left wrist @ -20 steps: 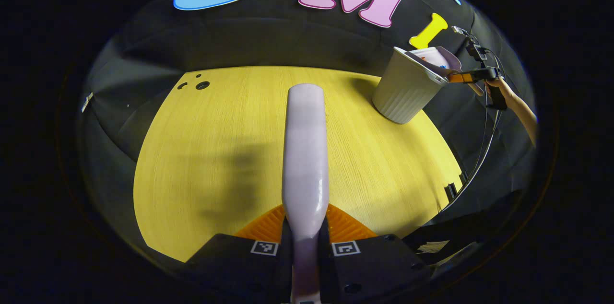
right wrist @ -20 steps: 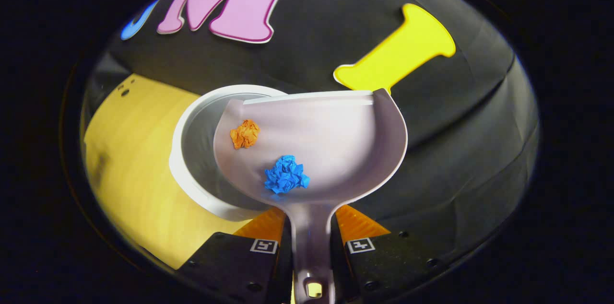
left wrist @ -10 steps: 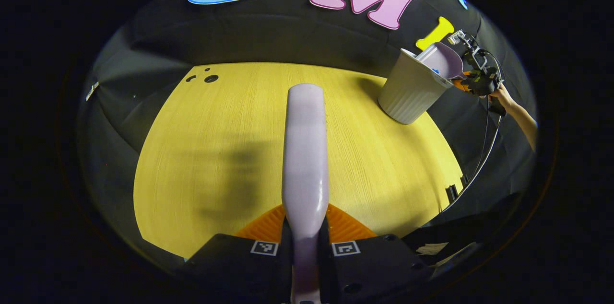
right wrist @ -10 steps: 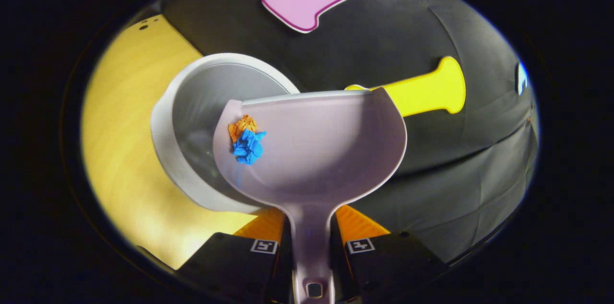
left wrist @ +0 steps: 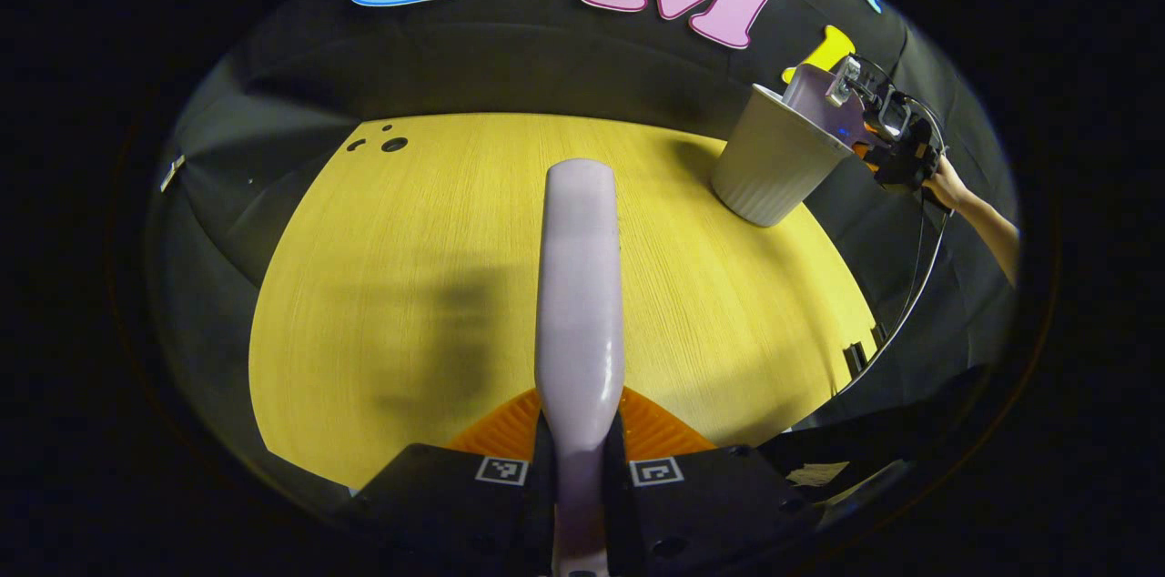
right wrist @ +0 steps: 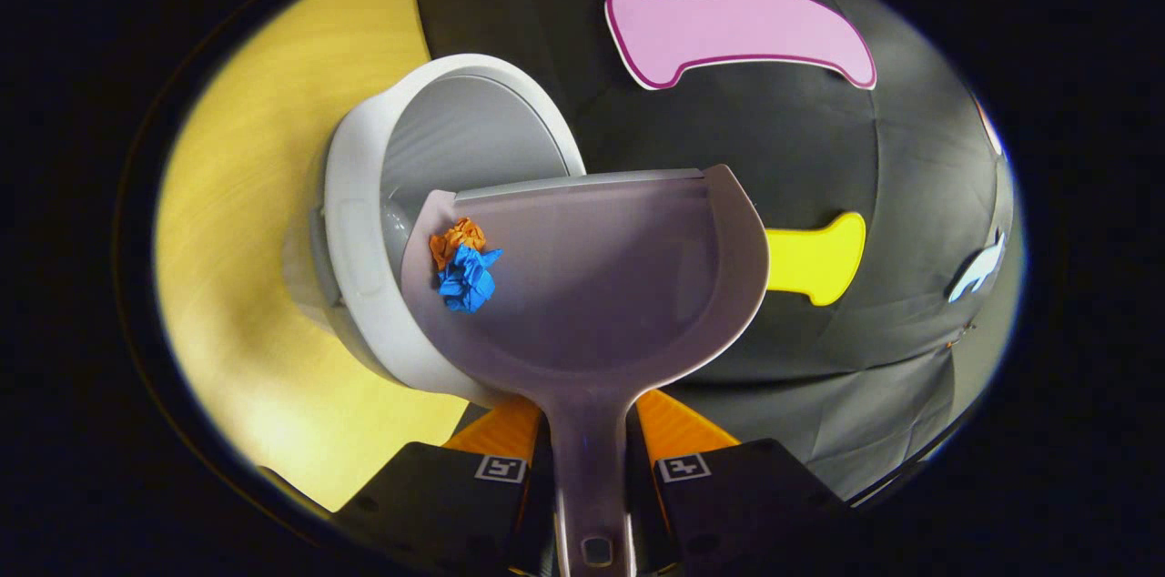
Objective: Pick up the small broom and dustpan from the desktop, sweep the trash into the dustpan with the broom, and then empty the trash into the garbage bin.
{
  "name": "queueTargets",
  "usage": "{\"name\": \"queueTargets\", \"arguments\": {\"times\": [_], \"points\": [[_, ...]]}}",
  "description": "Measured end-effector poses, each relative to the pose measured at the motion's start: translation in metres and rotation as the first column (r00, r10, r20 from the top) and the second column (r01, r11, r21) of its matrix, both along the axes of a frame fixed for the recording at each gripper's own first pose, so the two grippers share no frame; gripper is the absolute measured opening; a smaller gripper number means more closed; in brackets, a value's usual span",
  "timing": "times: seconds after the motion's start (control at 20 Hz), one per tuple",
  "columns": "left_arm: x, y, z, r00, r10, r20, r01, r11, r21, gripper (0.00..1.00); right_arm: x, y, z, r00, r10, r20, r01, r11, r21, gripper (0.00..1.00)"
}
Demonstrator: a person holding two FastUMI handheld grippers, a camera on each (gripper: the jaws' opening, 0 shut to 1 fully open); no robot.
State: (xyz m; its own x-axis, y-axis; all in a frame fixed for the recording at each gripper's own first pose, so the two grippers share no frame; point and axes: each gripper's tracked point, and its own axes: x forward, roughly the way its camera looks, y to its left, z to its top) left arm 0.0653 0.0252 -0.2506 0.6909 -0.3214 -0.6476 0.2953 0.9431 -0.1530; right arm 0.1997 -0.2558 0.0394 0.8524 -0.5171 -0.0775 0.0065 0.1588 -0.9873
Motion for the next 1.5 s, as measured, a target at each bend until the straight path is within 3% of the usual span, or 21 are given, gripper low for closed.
{"name": "queueTargets", "arguments": {"times": [0.1, 0.3, 0.55, 0.7, 0.9, 1.05, 1.25, 1.5], "points": [[-0.002, 0.001, -0.001, 1.0, 0.0, -0.003, 0.0, 1.0, 0.001, 0.29, -0.005, 0.001, 0.006, 1.0, 0.008, -0.003, -0.008, 0.998, -0.067, 0.37], [-0.002, 0.0, -0.003, 1.0, 0.002, -0.007, -0.002, 1.0, 0.0, 0.26, -0.008, 0.0, 0.012, 1.0, 0.026, -0.015, -0.028, 0.988, -0.15, 0.37], [-0.001, 0.0, -0.002, 1.0, 0.003, -0.004, -0.003, 1.0, 0.001, 0.26, -0.009, -0.001, 0.011, 1.0, 0.019, -0.017, -0.022, 0.991, -0.135, 0.37], [0.002, -0.001, 0.0, 1.0, 0.009, 0.005, -0.009, 1.0, 0.0, 0.26, -0.009, -0.003, 0.007, 1.0, 0.008, -0.018, -0.009, 0.998, -0.055, 0.37], [0.005, 0.001, 0.005, 1.0, 0.023, 0.014, -0.023, 1.0, -0.004, 0.26, -0.012, -0.009, 0.006, 0.999, -0.033, -0.01, 0.035, 0.985, 0.171, 0.38], [0.007, 0.002, 0.008, 0.999, 0.032, 0.018, -0.031, 0.999, -0.011, 0.26, -0.015, -0.006, 0.015, 0.998, -0.054, 0.044, 0.037, 0.946, 0.322, 0.37], [0.01, 0.002, 0.017, 0.999, 0.045, 0.028, -0.044, 0.999, -0.031, 0.26, -0.02, 0.003, 0.035, 0.99, -0.075, 0.123, -0.001, 0.847, 0.531, 0.37], [0.013, 0.002, 0.032, 0.996, 0.058, 0.068, -0.056, 0.998, -0.041, 0.26, -0.016, 0.012, 0.044, 0.975, -0.074, 0.21, -0.089, 0.732, 0.676, 0.37]]}}
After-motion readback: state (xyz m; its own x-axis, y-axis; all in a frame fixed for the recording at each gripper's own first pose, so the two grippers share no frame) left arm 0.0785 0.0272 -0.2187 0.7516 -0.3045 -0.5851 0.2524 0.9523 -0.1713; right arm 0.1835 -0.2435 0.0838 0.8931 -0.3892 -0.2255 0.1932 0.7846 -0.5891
